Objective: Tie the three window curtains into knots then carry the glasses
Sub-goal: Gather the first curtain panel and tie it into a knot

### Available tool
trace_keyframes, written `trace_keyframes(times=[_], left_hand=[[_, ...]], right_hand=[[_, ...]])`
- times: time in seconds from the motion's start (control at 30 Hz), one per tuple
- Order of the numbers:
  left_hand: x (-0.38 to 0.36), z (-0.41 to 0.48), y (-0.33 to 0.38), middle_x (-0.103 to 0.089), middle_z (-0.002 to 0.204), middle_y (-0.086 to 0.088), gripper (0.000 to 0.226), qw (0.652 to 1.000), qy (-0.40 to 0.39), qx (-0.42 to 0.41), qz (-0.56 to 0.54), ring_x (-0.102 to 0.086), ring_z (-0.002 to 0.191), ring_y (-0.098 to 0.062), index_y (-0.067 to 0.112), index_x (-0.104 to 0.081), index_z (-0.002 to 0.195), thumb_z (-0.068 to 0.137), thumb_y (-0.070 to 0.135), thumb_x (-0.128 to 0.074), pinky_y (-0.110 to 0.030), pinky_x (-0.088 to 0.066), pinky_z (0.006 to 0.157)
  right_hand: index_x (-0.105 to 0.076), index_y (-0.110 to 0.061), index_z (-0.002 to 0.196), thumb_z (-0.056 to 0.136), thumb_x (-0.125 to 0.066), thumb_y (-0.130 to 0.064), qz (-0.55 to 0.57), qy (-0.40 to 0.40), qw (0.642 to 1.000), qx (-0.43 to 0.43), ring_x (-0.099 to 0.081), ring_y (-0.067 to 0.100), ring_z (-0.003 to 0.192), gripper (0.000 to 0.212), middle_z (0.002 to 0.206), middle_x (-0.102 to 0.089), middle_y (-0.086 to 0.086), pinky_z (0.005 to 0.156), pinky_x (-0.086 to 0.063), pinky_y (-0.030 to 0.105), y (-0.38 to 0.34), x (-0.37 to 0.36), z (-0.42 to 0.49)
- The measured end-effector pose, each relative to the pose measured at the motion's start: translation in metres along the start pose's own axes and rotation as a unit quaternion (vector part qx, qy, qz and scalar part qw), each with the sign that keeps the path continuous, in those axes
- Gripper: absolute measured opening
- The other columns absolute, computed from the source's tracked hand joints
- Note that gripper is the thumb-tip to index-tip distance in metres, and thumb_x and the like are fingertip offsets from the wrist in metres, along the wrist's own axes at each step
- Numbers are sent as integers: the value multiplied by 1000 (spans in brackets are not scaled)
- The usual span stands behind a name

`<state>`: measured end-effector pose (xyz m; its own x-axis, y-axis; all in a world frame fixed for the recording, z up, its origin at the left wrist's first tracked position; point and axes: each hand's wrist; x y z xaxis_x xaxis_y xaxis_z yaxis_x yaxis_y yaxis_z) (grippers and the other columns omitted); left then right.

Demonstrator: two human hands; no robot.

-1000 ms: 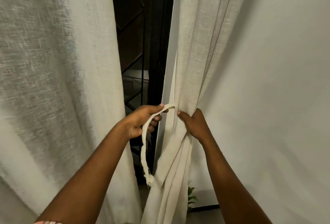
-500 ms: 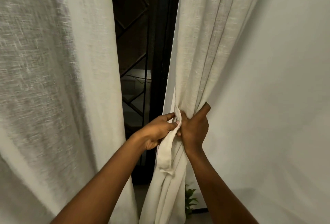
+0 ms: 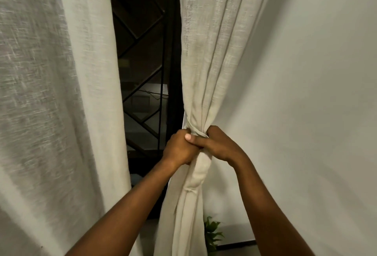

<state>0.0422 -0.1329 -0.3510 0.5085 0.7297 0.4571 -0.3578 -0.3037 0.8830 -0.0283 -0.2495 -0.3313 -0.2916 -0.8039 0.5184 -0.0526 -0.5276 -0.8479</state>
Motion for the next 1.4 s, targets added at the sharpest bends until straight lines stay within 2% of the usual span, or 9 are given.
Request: trace_keyframes(times=[0.13,0.23,0.37,0.57,0.63,0.77,0.9,1.13,1.4], left_hand=[[-13,-6,-9,-60,104,-2,62,981,96,-48,164,-61,93,-23,23,-54,120,70,58,-64,-32,-48,66],[-24,-5,-23,-43,124,-3,84,980,116,-52,155,-48,112,-23,20,-39,131,65,61,-72,-38,-50,78],[-31,-2,-38,-47,131,2,100,994,88,-67,-27,-54,114,-19,31,-22,133,55,46,-83,-45,-53,88],[-37,2,-42,-44,142,0,115,986,108,-99,-74,-52,120,-19,38,7,147,71,25,-78,-40,-47,97],[-36,4,-44,-46,139,1,105,987,103,-102,-74,-53,115,-14,34,3,148,78,23,-73,-36,-48,93],[-31,7,-50,-55,128,1,77,990,88,-97,-56,-59,105,-15,31,-12,146,87,22,-62,-37,-53,84],[-22,15,-51,-56,125,4,56,993,77,-84,-25,-58,108,-17,26,-32,137,88,26,-57,-39,-51,87],[-12,30,-49,-64,110,2,38,996,2,-52,-79,-60,100,-16,21,-55,118,81,12,-54,-40,-48,92],[-26,22,-36,-66,91,10,39,972,-146,-29,-179,-61,87,-4,27,-59,99,83,-8,-59,-12,-45,78]], right_hand=[[-65,-14,104,86,-61,-16,-33,48,998,0,-64,12,82,18,91,-67,-5,66,-46,18,7,1,1],[-63,-18,91,84,-55,-8,-42,63,997,-7,-61,13,74,15,81,-63,-6,65,-46,22,14,0,2],[-56,-15,131,92,-57,-21,-38,51,998,1,-63,15,107,39,119,-66,-2,91,-53,31,21,-3,4],[-33,-25,147,90,-63,-33,2,47,998,48,-49,8,128,64,143,-48,-8,105,-41,27,22,-4,3],[-34,-24,145,88,-67,-28,11,55,997,59,-53,9,124,66,140,-52,-7,100,-47,28,22,-3,3],[-50,-17,121,83,-75,-19,24,91,996,-10,-72,22,72,46,101,-71,8,51,-55,30,11,9,-6],[-69,-9,89,78,-78,-13,-57,95,993,-26,-55,12,41,15,67,-70,3,47,-43,23,1,26,-17],[-74,-22,79,80,-76,-17,-140,117,983,-14,-48,1,50,6,61,-60,-13,54,-35,17,-8,54,-24],[-75,-10,92,77,-79,-17,-195,131,971,-36,-60,12,82,16,90,-69,0,71,-41,25,12,52,2]])
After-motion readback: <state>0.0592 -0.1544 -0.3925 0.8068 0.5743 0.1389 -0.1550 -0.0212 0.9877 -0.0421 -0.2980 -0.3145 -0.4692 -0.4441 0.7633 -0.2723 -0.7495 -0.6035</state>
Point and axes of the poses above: each hand's wrist, its own z-axis towards the middle knuckle, its own x-axis out of the back of the hand, y = z × x
